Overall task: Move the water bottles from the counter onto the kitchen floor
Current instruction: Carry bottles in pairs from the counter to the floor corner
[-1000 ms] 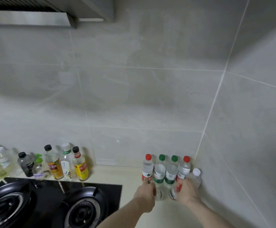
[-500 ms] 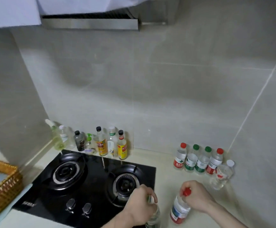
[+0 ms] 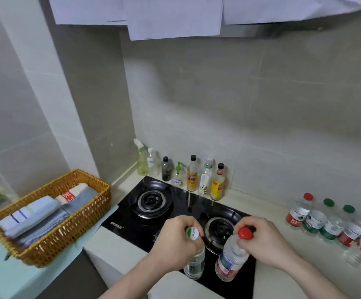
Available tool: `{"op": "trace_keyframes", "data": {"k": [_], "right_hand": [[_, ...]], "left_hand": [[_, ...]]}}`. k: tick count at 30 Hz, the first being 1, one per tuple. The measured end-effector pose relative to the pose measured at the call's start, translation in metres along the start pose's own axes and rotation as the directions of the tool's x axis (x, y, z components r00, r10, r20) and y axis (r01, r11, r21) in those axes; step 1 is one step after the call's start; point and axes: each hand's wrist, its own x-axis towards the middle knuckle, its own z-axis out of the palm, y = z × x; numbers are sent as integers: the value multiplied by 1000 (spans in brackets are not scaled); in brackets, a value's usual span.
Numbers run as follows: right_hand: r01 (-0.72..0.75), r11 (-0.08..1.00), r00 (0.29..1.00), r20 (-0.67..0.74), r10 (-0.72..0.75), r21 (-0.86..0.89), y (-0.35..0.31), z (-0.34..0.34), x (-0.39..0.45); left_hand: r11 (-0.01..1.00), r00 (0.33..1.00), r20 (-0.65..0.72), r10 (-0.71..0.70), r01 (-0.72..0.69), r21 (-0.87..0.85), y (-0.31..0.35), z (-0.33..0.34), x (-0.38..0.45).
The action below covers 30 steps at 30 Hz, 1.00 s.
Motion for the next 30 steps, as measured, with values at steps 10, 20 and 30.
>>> {"op": "trace_keyframes", "data": {"k": [10,20,30], "right_hand": [[331,943,918,220,-330,32,-97,65,12],[597,790,661,473,-582,139,-227,180,-22],[712,661,421,610,-672,237,-370,326,-98]], "left_hand": [[973,901,-375,-217,231,-7,-31,-73,-94],[879,613,-673,-415,461,-123,-75,-148,-242],[771,338,-764,-550,557,-308,-154,-237,-391]]}}
